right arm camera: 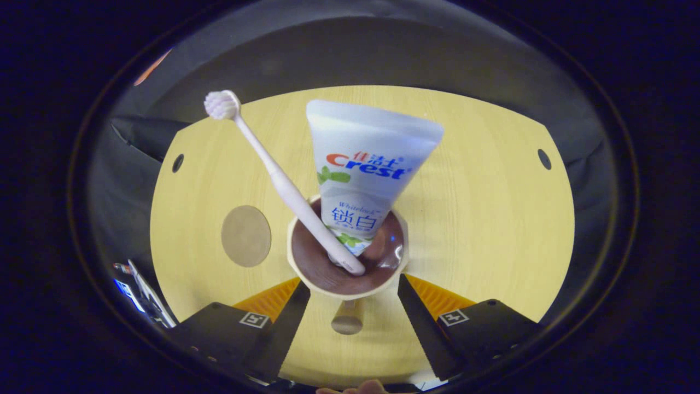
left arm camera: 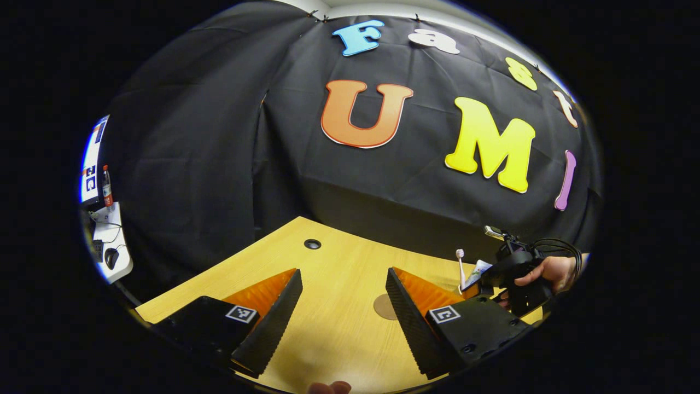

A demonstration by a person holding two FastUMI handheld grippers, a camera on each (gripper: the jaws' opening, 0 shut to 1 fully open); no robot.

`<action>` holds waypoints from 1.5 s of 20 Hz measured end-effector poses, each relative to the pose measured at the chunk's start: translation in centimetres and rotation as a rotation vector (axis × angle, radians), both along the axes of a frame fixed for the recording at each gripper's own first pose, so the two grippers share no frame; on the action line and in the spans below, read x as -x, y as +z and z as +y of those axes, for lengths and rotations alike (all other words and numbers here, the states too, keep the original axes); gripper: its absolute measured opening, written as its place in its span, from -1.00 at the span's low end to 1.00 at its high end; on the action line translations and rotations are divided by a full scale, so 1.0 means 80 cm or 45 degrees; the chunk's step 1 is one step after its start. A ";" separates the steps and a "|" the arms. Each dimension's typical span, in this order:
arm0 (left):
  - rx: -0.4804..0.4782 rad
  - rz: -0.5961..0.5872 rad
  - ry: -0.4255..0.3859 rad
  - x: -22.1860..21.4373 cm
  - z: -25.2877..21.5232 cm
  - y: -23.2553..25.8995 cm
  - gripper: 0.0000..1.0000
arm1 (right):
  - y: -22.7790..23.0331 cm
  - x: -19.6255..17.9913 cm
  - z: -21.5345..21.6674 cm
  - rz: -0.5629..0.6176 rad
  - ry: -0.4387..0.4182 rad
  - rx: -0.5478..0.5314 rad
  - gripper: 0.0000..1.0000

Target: Put the toothbrush and toothpaste on the desktop into the cup, then pick up the cup and place it on the coaster on the desktop.

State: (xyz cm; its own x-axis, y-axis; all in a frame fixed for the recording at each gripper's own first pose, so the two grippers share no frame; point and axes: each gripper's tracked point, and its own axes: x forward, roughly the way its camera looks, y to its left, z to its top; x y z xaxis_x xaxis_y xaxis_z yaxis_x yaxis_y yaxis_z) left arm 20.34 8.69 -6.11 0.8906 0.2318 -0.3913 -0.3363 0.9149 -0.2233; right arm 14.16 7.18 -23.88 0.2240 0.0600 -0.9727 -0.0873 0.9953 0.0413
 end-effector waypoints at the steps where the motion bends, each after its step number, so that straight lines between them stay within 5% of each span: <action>1: 0.000 0.007 0.006 0.001 0.002 -0.002 0.96 | -0.002 0.000 0.002 0.014 0.012 0.005 0.90; 6: -0.005 0.040 0.036 0.014 0.017 -0.010 0.96 | -0.012 -0.003 -0.005 0.031 0.069 0.088 0.39; 10: 0.010 0.072 0.055 0.019 0.025 -0.020 0.96 | -0.016 -0.004 -0.007 0.057 0.044 0.100 0.17; 25: 0.022 0.129 0.077 0.048 0.038 -0.029 1.00 | -0.030 0.001 -0.003 0.103 0.016 0.083 -0.18; 26: 0.020 0.128 0.075 0.049 0.038 -0.028 0.96 | -0.038 0.000 -0.003 0.094 -0.011 0.072 -0.24; 27: 0.019 0.129 0.071 0.052 0.039 -0.029 0.96 | -0.028 0.000 -0.005 0.094 0.011 0.086 -0.53; 30: 0.003 0.128 0.056 0.055 0.040 -0.026 0.96 | -0.033 0.001 -0.006 0.073 0.044 0.091 -0.51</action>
State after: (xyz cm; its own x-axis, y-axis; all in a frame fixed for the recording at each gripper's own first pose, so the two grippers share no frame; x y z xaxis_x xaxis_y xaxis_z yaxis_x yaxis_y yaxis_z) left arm 15.92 11.90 -8.20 0.8357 0.2690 -0.4787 -0.3972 0.8981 -0.1887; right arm 14.07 6.72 -26.54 0.1667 -0.0036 -0.9860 -0.1211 0.9923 -0.0241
